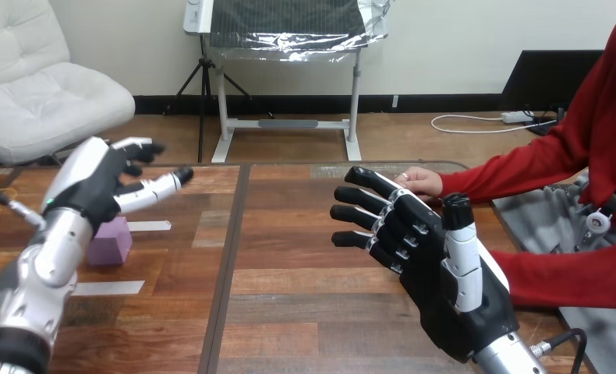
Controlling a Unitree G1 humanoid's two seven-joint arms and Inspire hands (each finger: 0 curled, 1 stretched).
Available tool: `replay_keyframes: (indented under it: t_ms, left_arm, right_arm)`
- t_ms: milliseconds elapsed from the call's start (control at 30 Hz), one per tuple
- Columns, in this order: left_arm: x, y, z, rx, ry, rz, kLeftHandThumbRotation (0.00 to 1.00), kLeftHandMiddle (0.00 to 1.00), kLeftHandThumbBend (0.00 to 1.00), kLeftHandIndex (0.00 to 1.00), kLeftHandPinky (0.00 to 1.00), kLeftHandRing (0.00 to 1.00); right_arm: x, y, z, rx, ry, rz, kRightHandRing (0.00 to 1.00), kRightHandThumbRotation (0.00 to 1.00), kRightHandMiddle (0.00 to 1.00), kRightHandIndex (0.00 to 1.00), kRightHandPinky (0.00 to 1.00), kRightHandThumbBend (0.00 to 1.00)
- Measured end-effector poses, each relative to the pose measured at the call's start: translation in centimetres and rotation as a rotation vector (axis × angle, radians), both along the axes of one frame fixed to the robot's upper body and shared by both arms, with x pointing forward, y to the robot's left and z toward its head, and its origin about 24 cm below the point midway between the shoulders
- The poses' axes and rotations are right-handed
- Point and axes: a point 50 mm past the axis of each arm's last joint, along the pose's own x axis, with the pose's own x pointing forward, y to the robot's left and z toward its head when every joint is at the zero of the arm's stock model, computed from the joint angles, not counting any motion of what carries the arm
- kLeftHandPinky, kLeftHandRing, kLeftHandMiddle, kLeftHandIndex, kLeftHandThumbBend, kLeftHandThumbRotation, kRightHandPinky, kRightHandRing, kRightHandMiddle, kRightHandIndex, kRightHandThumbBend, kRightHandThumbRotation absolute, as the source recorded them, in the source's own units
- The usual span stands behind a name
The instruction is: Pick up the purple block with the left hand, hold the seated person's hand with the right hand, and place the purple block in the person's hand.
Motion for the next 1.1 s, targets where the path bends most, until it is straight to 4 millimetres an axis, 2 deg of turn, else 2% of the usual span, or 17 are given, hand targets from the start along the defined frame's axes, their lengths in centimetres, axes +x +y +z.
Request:
replay_keyframes:
  t_ms: [367,1100]
  left_arm:
    - [0.4,-0.3,-1.0,0.158,0.107,-0.035,0.60,0.93,0.68,0.91,0.92,0.91]
    - [0.7,1.1,-1.2,0.345,0.207,0.051,0.51,0.94,0.71,0.91,0.94,0.94]
  right_arm:
    - [0.0,-0.1,0.2,-0.001,-0.011,0.007,0.84,1.00,0.80,0.85,0.77,0.76]
    - [0.0,-0.2,1.0,0.005,-0.048,0.013,0.81,1.00,0.78,0.85,0.77,0.77]
